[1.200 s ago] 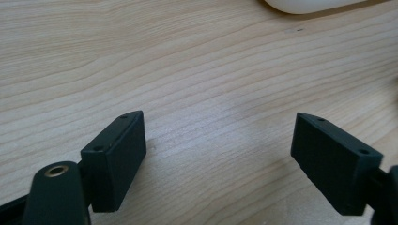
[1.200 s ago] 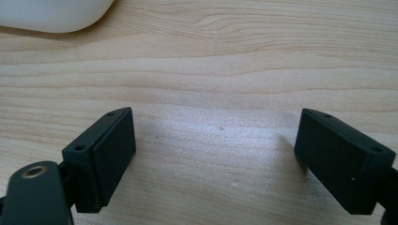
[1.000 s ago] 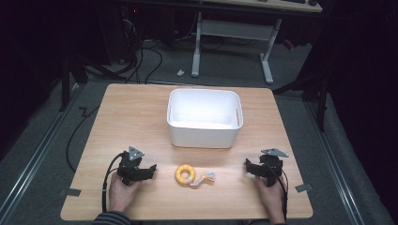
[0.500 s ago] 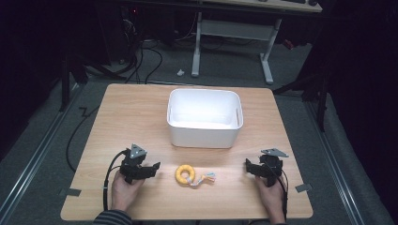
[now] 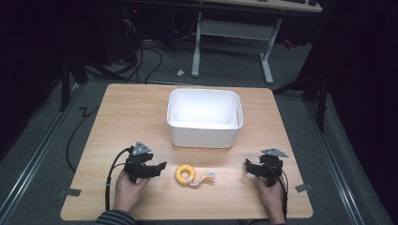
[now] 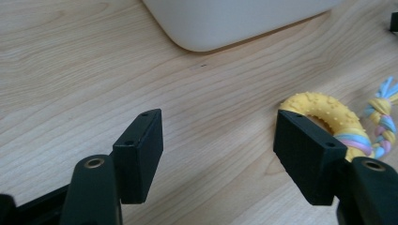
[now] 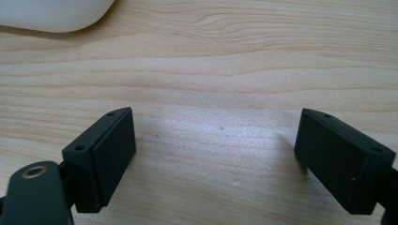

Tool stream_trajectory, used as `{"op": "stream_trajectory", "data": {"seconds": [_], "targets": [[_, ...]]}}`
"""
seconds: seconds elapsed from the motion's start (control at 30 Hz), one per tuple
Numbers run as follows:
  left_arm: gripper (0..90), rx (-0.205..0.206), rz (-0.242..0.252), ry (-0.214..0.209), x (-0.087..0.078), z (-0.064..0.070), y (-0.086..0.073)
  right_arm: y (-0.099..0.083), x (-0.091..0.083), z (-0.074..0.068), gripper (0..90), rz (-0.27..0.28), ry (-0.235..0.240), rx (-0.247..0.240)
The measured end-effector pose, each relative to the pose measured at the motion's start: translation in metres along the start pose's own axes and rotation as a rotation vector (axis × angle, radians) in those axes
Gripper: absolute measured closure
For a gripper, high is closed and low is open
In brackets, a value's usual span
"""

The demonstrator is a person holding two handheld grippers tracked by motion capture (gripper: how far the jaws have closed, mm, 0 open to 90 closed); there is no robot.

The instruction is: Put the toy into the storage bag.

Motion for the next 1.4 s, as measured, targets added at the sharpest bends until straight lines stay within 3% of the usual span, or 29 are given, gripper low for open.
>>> {"op": "stream_trajectory", "data": {"seconds": [0.33, 0.6, 0.8, 1.07, 1.4], "targets": [[36.4, 0.018, -0.027, -0.057, 0.001, 0.021, 0.004, 0.000, 0.000, 0.000, 12.8, 0.000, 0.000, 0.001], [36.8, 0.074, -0.066, -0.076, 0.007, 0.036, 0.003, 0.000, 0.000, 0.000, 12.8, 0.000, 0.001, 0.002], [38.2, 0.115, -0.095, -0.069, 0.012, 0.045, 0.003, 0.000, 0.000, 0.000, 12.8, 0.002, 0.001, 0.002], [39.7, 0.138, -0.131, -0.063, 0.015, 0.050, 0.002, 0.000, 0.000, 0.000, 12.9, 0.002, 0.001, 0.001], [41.6, 0.189, -0.199, -0.005, 0.025, 0.056, -0.002, 0.000, 0.000, 0.000, 12.8, 0.002, 0.001, 0.000]]}}
Point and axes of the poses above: each handheld gripper's, and its own axes: x roughly forward along the jaws, y roughly out of its top, z roughly to its right, the point moved 10 cm from there along x, roughly forward along the jaws, and after that the axes turned 13 degrees about -x, right-handed, at the moved point
